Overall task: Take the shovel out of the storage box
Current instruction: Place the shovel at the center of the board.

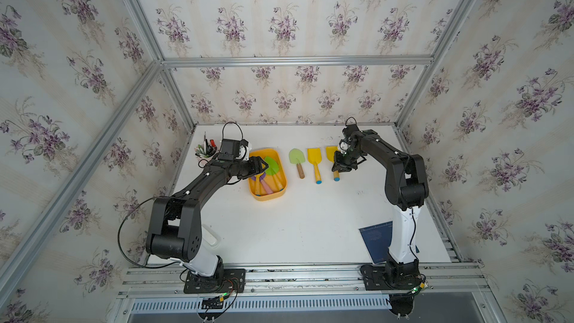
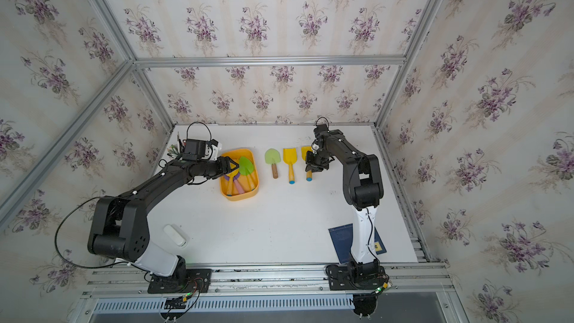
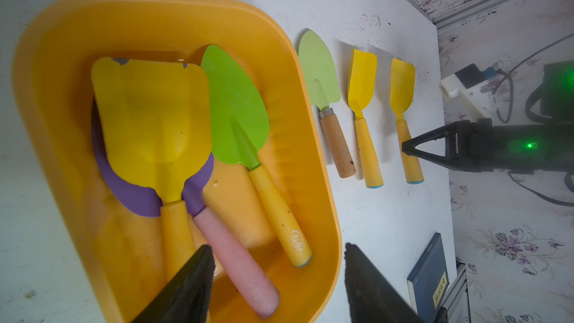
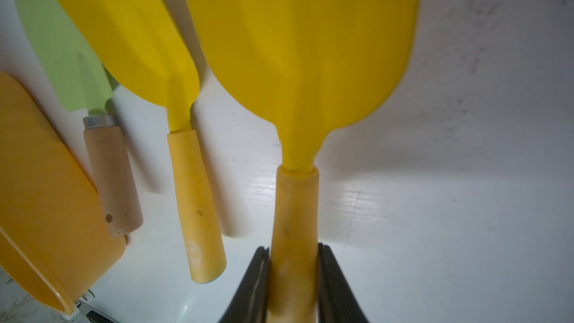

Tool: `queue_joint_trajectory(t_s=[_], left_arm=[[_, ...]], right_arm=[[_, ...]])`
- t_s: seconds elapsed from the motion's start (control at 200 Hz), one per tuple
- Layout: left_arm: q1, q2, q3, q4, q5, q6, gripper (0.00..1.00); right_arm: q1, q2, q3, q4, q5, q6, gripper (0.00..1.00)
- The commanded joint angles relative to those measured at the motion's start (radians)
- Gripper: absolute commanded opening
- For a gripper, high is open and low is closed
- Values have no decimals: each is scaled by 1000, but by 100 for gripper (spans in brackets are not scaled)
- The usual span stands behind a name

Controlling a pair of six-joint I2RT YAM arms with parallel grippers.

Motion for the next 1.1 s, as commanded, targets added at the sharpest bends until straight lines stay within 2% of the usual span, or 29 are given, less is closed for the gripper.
queue_joint_trajectory(t_s=[0.0,0.565,0.729,0.774,0.859,0.944,1.034,1.094], left_arm=[[0,6,7,-9,-11,18,66],[0,17,10,-20,-20,32,67],[0,21,6,-16,-12,30,67],[0,24,1,2,12,20,67],[5,33,-25,105,150,-49,67],[2,31,-41,193,204,-109,67],[2,40,-72,352,294,-234,68],[-18,37,-65,380,297,-259,68]], right_arm=[[-2,14,10,-14,-4,-25,11],[-9,82,43,-16,20,-37,15],[-11,78,42,-23,38,-39,20],[-10,76,39,-26,38,-40,22],[-9,74,36,-26,39,-43,23],[-11,72,32,-29,48,-46,25],[-10,66,21,-21,46,-48,27],[-11,63,16,-20,49,-49,28]])
